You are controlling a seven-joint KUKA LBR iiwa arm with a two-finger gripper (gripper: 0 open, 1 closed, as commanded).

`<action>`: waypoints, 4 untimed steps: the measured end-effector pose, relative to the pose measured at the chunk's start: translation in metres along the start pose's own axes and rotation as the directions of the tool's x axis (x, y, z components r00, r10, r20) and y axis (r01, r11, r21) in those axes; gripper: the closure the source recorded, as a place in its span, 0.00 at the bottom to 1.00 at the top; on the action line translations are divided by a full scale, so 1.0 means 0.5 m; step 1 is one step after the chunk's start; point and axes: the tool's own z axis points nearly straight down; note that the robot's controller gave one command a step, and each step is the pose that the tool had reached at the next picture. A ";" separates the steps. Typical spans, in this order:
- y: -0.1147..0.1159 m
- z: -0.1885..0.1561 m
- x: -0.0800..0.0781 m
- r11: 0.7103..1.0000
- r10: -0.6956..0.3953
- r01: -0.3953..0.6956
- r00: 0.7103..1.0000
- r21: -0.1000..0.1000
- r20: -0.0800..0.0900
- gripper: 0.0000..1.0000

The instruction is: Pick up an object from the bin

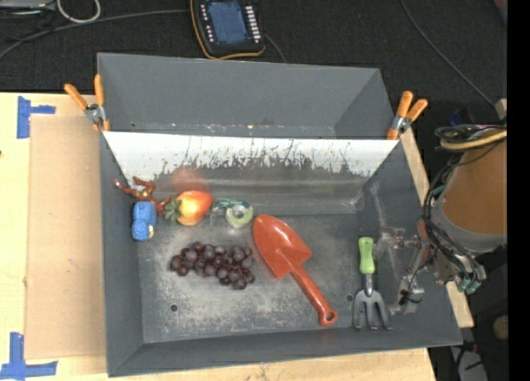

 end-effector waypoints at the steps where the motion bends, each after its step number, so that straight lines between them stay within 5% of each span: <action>1: 0.002 -0.008 -0.004 1.000 -0.006 0.006 1.000 0.002 0.007 0.00; 2: 0.002 0.162 -0.056 0.810 -0.587 0.587 0.810 0.005 0.005 0.00; 3: -0.017 0.090 -0.072 0.718 -0.696 0.696 0.718 0.005 0.005 0.00; 4: 0.032 0.147 -0.063 0.259 -0.966 0.966 0.259 0.000 0.003 0.00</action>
Offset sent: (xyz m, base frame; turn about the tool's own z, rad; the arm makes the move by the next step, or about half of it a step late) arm 0.0341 0.0000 -0.1082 -0.8142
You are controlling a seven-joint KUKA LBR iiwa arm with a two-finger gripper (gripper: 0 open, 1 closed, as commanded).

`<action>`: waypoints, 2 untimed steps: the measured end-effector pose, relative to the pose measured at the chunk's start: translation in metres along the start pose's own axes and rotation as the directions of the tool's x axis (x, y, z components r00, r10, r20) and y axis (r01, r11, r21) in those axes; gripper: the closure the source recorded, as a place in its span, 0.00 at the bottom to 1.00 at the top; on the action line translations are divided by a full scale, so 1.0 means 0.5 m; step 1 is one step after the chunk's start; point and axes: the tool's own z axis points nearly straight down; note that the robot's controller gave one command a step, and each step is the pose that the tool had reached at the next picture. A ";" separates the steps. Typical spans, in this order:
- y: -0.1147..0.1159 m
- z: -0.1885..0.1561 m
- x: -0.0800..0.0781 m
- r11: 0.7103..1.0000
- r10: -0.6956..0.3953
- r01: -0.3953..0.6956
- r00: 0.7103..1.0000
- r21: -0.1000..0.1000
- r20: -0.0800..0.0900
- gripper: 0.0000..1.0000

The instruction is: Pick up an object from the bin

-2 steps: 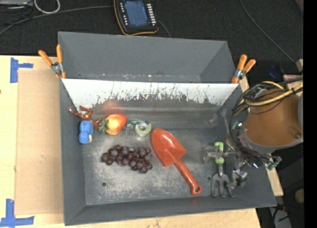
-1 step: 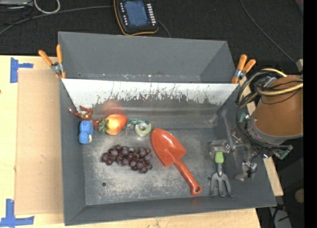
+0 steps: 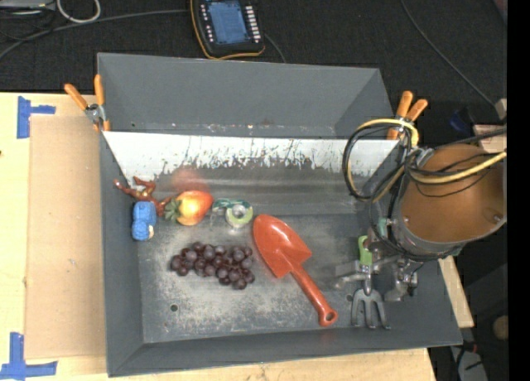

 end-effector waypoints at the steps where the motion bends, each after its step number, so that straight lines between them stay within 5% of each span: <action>1: -0.026 0.065 0.019 1.000 -0.004 0.004 1.000 0.007 0.010 0.00; 2: -0.011 0.064 0.006 0.941 -0.339 0.339 0.941 0.011 0.014 1.00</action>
Offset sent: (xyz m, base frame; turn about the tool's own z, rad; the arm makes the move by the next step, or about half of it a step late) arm 0.0015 -0.0127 -0.0344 -0.3484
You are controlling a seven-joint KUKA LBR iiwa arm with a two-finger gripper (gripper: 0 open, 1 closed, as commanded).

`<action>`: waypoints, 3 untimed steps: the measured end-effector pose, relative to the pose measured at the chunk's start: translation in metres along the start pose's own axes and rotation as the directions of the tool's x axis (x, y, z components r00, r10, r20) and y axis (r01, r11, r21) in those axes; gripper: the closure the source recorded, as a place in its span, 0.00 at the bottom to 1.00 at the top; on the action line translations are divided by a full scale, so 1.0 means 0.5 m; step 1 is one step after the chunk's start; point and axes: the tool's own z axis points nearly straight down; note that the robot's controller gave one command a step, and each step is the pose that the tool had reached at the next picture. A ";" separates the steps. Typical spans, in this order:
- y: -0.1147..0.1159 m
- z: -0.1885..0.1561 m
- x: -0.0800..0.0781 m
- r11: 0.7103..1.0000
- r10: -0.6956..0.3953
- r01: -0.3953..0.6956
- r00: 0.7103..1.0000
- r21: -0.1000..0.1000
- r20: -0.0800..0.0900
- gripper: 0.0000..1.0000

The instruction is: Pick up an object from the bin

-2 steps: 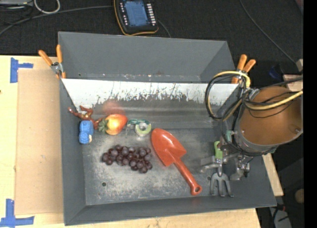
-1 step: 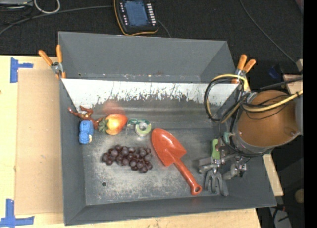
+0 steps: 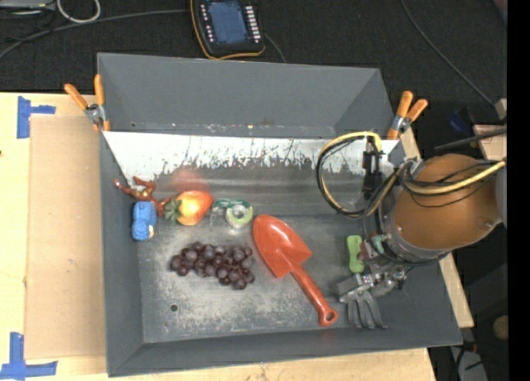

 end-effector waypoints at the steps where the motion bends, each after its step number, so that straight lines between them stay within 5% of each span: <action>1: 0.000 -0.001 0.000 1.000 0.001 -0.001 1.000 0.000 0.000 1.00; 3: 0.006 -0.080 -0.004 1.000 0.005 -0.005 1.000 -0.010 0.004 1.00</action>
Offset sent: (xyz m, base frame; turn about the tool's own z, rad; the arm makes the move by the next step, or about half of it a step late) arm -0.0001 -0.0001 0.0213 0.0004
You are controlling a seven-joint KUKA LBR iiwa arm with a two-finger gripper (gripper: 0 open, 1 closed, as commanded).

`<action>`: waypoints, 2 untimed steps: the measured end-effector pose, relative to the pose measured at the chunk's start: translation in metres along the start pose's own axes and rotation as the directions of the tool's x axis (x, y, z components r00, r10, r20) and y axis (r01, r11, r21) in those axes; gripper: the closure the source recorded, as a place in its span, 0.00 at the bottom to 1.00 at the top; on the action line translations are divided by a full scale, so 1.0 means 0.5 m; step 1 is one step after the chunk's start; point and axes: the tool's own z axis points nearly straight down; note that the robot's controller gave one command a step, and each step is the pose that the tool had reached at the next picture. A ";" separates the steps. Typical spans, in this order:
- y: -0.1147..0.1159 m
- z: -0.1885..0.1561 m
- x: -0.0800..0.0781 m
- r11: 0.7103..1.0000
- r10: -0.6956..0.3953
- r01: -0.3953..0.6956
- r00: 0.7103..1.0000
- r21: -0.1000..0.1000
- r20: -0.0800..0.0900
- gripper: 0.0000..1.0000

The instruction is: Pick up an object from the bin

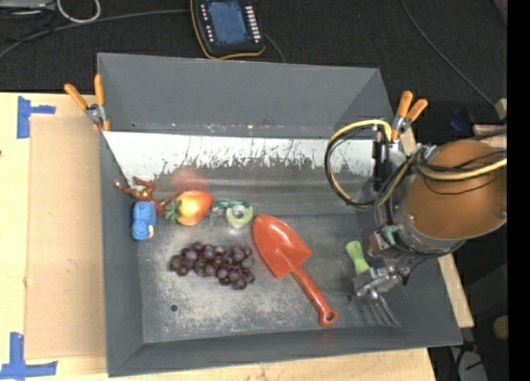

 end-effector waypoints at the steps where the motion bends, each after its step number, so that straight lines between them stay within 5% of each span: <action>1: -0.001 -0.060 -0.002 1.000 0.004 -0.004 1.000 0.001 0.001 1.00; 2: -0.001 -0.085 -0.003 1.000 0.005 -0.005 1.000 0.002 0.000 1.00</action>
Offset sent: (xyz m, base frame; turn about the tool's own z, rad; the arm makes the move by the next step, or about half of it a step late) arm 0.0016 -0.0001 0.0321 0.0030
